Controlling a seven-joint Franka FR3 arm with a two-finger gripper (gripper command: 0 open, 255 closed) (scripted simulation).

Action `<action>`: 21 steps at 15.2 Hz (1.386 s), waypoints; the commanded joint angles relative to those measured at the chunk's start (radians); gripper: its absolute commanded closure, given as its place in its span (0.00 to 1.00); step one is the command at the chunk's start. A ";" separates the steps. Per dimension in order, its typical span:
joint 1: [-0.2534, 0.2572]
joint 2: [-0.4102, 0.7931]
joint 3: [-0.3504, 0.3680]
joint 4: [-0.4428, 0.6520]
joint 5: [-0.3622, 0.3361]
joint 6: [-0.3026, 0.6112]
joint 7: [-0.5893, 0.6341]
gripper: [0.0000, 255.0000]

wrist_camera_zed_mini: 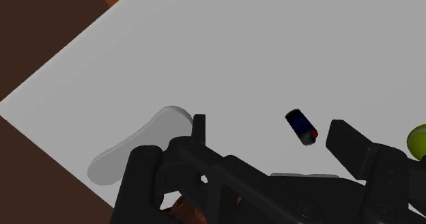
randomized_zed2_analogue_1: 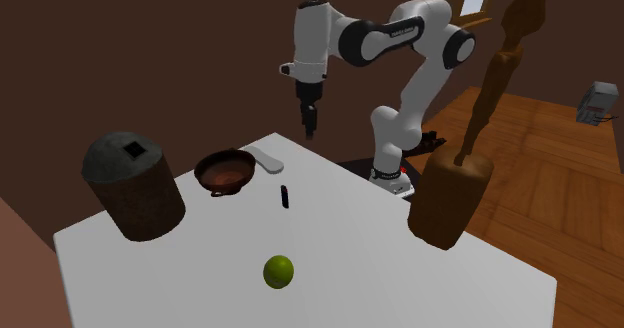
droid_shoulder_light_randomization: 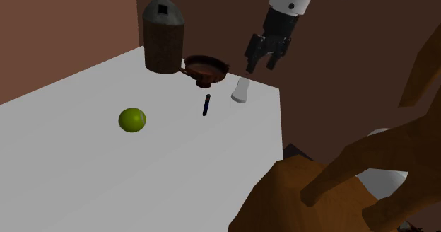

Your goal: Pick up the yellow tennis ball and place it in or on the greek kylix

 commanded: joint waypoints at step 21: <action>0.132 0.788 0.267 0.578 -0.138 0.111 0.475 0.00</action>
